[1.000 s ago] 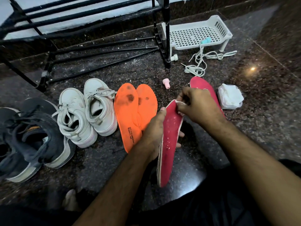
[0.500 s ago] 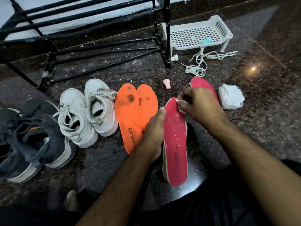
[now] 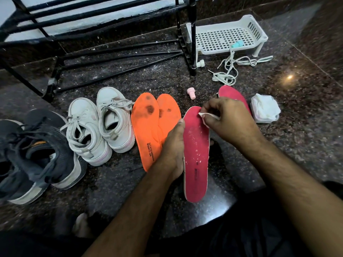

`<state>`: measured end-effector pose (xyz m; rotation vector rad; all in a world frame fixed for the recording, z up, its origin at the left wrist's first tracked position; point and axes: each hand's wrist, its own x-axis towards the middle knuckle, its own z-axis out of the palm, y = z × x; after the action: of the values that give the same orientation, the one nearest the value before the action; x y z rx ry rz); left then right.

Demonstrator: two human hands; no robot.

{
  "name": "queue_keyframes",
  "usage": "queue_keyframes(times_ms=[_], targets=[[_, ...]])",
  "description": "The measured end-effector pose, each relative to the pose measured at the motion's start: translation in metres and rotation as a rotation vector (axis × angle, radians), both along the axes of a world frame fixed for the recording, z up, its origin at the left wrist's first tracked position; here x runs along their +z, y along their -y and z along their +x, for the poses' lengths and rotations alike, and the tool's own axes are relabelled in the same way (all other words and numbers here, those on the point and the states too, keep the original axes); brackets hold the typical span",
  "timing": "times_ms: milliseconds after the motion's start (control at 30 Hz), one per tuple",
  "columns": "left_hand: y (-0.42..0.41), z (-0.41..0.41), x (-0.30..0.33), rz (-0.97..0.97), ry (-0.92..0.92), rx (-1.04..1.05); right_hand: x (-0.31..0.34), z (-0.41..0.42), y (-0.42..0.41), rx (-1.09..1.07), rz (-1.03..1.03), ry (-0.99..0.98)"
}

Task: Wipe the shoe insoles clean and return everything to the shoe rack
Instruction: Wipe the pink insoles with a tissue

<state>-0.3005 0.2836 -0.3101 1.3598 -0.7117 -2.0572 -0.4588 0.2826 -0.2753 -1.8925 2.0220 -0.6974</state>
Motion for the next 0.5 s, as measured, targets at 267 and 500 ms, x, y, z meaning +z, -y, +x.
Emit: queue_keyframes(times_ms=[267, 500], targets=[[0.002, 0.003, 0.007, 0.082, -0.141, -0.101, 0.008, 0.002, -0.002, 0.069, -0.01, 0.045], [-0.007, 0.004, 0.013, 0.0, -0.211, -0.167, 0.02, -0.007, -0.004, -0.058, -0.054, 0.394]])
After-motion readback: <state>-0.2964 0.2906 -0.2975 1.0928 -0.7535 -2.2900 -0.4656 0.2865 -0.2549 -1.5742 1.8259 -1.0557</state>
